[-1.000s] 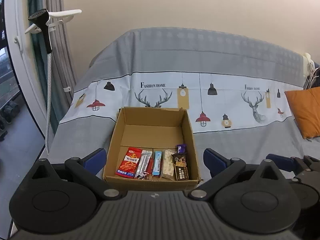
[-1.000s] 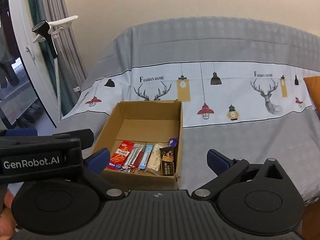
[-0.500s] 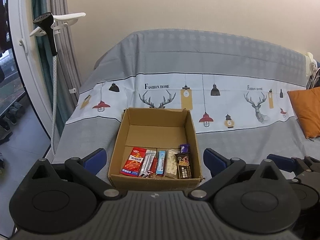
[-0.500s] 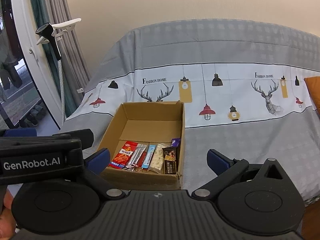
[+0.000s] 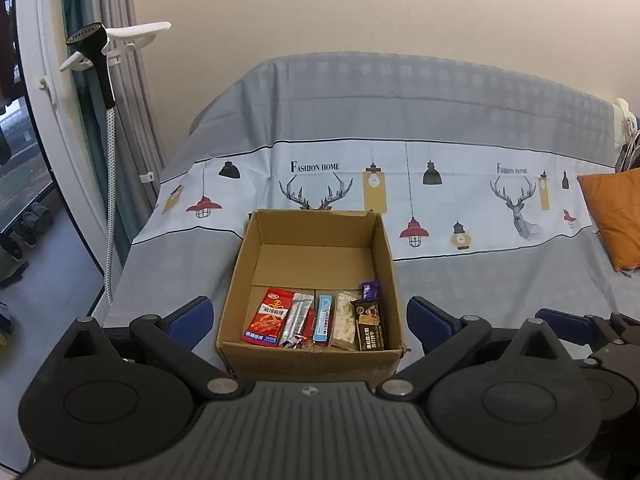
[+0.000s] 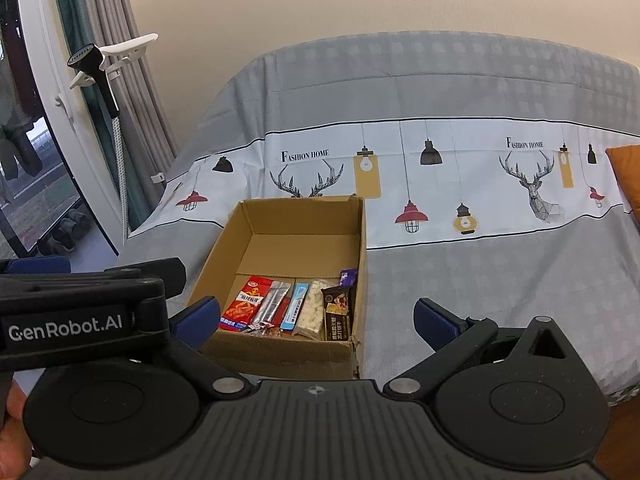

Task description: Organize snacks

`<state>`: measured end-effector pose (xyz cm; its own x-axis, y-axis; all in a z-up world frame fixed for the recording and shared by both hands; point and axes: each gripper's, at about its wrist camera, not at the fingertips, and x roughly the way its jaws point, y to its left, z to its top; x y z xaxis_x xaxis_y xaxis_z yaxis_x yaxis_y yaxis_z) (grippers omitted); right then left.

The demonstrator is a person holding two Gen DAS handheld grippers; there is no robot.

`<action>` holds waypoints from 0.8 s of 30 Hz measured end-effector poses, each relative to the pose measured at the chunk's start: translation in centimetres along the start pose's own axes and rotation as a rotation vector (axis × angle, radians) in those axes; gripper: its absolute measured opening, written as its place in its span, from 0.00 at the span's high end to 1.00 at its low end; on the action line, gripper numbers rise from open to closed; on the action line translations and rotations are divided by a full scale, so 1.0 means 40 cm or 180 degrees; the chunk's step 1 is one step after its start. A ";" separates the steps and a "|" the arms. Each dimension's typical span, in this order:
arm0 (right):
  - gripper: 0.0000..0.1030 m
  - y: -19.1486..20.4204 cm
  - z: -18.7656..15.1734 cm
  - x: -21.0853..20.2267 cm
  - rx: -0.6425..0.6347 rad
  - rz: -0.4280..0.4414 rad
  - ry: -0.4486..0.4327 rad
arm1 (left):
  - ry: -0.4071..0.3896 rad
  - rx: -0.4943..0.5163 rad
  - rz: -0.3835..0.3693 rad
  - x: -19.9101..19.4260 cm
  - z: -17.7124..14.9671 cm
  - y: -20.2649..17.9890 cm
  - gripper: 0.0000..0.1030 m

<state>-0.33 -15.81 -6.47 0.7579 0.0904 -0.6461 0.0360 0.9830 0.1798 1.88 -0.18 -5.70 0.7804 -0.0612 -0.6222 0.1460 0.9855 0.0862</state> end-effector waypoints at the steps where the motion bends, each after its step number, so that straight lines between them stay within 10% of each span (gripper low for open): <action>1: 0.01 0.000 -0.001 -0.001 -0.0001 0.0005 0.0003 | 0.0009 -0.0003 -0.0001 0.001 0.000 0.000 0.00; 24: 0.01 -0.003 -0.007 0.000 0.0008 0.0034 0.0062 | 0.0067 -0.0009 0.0058 -0.002 -0.007 -0.016 0.00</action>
<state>-0.51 -15.87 -6.72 0.7454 0.1040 -0.6585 0.0297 0.9816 0.1886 1.54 -0.76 -5.92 0.7700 -0.0399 -0.6368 0.1301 0.9869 0.0954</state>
